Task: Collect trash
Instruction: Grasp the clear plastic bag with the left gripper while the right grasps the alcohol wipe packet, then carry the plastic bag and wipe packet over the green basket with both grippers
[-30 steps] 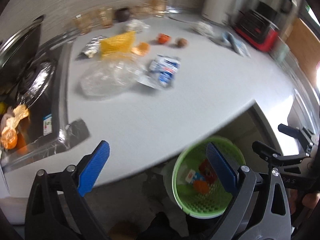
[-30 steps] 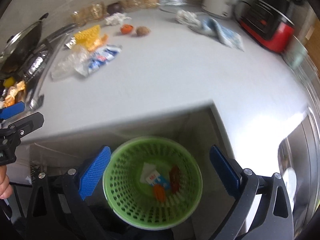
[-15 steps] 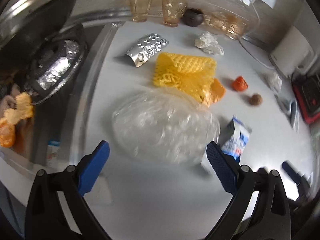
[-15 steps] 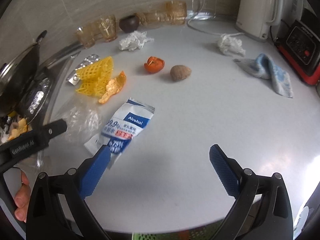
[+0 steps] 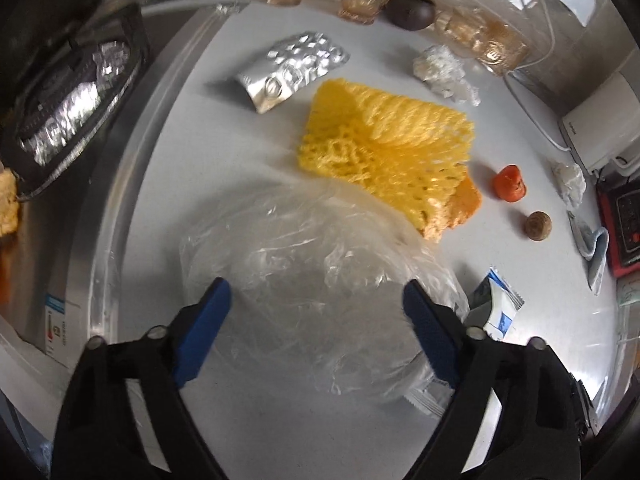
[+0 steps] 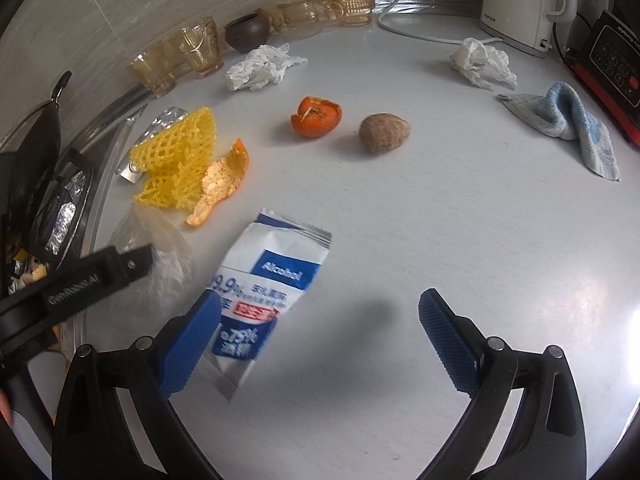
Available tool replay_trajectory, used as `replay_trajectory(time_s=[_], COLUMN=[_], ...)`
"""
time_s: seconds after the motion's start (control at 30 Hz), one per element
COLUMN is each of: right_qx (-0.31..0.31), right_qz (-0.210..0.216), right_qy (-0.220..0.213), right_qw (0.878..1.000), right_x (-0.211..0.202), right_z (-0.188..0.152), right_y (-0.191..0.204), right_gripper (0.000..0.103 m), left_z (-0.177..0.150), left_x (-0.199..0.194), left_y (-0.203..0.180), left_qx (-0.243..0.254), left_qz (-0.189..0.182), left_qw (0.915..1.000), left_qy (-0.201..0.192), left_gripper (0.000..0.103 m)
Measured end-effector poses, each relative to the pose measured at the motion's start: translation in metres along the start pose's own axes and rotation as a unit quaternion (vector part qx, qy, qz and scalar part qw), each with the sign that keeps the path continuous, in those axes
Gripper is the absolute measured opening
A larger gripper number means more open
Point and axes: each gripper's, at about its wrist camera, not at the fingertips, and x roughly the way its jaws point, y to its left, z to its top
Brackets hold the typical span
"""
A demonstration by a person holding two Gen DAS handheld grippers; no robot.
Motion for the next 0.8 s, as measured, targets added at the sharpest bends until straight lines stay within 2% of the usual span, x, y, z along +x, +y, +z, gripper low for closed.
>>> replay_trajectory(time_s=[0.07,0.17,0.27,0.33,0.43,0.5,0.67,0.8], right_qx=[0.005,0.005,0.006,0.007,0.008,0.000,-0.009,-0.004], right_qz=[0.003,0.000,-0.004,-0.009,-0.024,-0.039,-0.045,-0.035], right_qy=[0.000,0.000,0.002,0.003,0.008,0.003,0.000,0.001], right_qw=[1.000,1.000,1.000,1.000,1.000,0.999,0.999,0.999], right_x=[0.002,0.005,0.007,0.010,0.016,0.016,0.013,0.009], right_z=[0.001,0.002,0.002,0.002,0.001,0.001,-0.003,-0.011], right_y=[0.004,0.012,0.018,0.023,0.029,0.035,0.041,0.040], right_gripper=[0.098,0.097,0.094,0.092,0.083,0.073,0.030,0.021], left_z=[0.000,0.001,0.001,-0.001,-0.007,-0.009,-0.018,-0.031], left_x=[-0.001,-0.003,-0.003,-0.005,-0.009,-0.010,-0.017,-0.023], left_y=[0.003,0.005,0.011,0.016,0.022,0.025,0.034,0.036], left_qx=[-0.001,0.003,0.002,0.002,0.007,0.010,0.023,0.049], left_qz=[0.007,0.009,-0.004,-0.008,-0.006,-0.004,-0.008,-0.010], left_qw=[0.9999,0.9998,0.9998,0.9998,0.9997,0.9996,0.9993,0.9982], left_qy=[-0.009,-0.016,-0.018,-0.019,-0.022,-0.025,-0.029,-0.035], left_gripper=[0.067,0.031,0.019,0.017,0.016,0.016,0.015,0.015])
